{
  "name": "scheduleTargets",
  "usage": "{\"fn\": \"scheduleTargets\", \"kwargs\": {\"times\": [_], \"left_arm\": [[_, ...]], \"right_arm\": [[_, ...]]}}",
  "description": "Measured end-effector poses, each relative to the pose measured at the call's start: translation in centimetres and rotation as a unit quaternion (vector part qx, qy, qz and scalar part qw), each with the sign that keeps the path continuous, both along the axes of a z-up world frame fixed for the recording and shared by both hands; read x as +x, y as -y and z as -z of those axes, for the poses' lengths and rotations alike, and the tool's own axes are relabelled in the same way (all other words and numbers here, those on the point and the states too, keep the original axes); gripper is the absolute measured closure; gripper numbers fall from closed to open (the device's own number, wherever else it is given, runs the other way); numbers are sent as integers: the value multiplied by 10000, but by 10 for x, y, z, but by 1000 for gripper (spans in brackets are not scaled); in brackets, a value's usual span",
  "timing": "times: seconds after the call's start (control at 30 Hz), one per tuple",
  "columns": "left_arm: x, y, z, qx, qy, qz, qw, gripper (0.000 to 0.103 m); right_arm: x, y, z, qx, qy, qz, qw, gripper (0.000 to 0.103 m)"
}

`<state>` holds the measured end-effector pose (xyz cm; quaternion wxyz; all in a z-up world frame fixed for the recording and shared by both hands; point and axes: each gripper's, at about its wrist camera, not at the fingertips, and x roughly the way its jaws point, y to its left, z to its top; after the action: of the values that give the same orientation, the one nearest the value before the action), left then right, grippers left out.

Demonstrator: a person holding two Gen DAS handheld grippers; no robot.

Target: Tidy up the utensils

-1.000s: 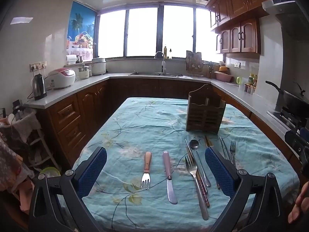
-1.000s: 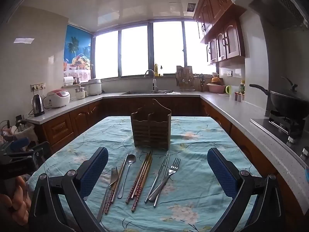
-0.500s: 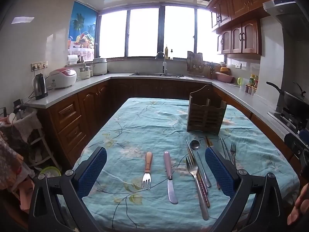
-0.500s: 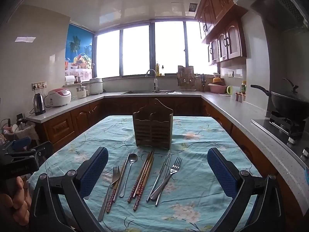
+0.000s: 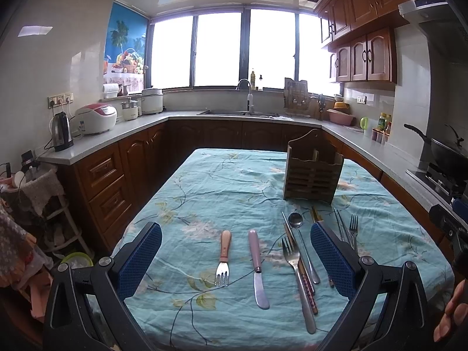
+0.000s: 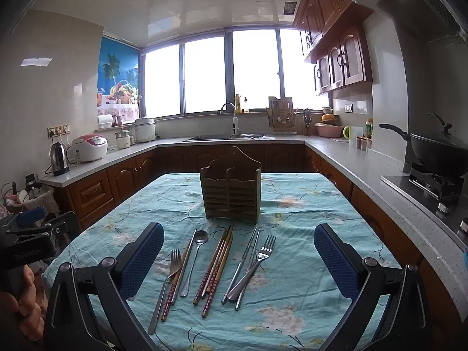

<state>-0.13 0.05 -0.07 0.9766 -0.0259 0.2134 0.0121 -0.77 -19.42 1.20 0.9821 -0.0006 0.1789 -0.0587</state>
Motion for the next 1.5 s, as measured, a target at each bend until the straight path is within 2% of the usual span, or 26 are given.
{"fn": "scheduleTargets", "kwargs": {"times": [1.03,1.5], "left_arm": [[-2,-4,-1,-36,23,-4,10000,1],[23,-3,3,-109,-313,131,9994,1]], "right_arm": [[2,-4,1,29,-2,-47,10000,0],[7,1,7,142,-105,-32,9998,0]]}}
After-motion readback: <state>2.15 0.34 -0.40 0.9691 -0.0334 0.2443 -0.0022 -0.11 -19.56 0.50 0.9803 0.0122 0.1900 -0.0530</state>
